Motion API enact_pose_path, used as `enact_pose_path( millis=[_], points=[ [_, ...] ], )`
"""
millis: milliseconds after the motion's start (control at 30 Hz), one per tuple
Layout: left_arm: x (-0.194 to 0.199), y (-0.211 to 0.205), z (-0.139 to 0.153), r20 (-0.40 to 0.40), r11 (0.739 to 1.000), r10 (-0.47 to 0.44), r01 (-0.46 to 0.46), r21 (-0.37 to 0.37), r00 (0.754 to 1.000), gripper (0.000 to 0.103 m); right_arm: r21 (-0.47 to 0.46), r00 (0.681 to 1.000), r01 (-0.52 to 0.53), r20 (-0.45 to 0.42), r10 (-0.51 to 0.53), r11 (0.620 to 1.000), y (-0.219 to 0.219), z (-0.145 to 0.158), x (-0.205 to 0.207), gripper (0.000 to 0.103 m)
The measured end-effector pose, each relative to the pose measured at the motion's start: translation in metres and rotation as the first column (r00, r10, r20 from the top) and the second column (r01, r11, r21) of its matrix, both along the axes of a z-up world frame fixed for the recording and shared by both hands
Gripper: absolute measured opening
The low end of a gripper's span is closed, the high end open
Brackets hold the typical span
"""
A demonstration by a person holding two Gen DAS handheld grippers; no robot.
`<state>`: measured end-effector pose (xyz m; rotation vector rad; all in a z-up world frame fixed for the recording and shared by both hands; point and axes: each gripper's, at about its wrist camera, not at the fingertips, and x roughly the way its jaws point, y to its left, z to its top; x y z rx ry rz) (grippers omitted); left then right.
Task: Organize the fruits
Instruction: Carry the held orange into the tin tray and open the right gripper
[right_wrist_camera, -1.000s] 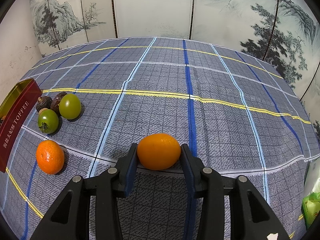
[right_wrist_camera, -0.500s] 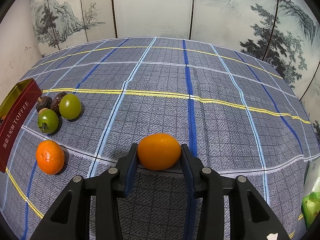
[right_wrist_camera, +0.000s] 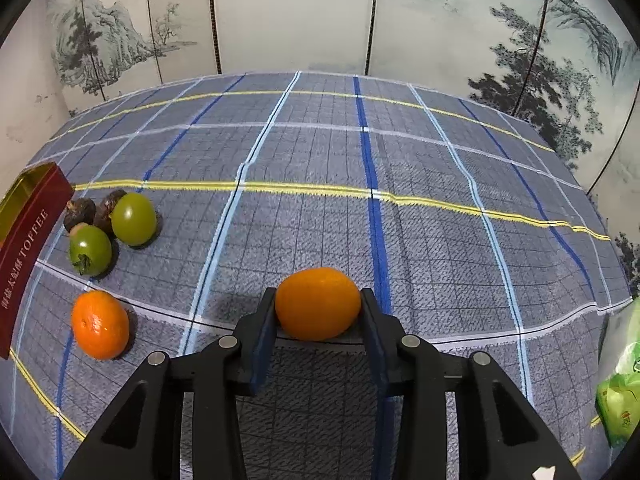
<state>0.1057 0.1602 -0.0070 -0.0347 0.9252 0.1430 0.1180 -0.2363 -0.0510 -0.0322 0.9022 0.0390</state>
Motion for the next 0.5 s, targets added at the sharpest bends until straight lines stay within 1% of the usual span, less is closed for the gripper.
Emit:
enact_pose_path(
  millis=[100,200,367,500],
  points=[
    [-0.007,-0.002,0.007,0.025,1.0,0.003,-0.003,0.014,1.0,0.065,0.022,1.0,0.003,0.012,-0.003,1.0,0.003,0.009,-0.001,0.036],
    [-0.015,-0.002,0.014,0.048,1.0,0.017,-0.017,-0.003,0.999,0.065,0.038,0.999,-0.017,0.032,0.016,0.999,0.012,0.022,-0.003,0.036],
    [-0.03,0.006,0.027,0.087,0.998,0.048,-0.045,-0.037,0.995,0.065,0.053,0.991,-0.117,0.071,0.113,0.992,0.049,0.044,-0.008,0.036],
    [-0.043,0.018,0.036,0.103,0.994,0.088,-0.081,-0.067,0.991,0.065,0.066,0.971,-0.225,0.099,0.218,0.972,0.091,0.059,-0.013,0.036]
  ],
)
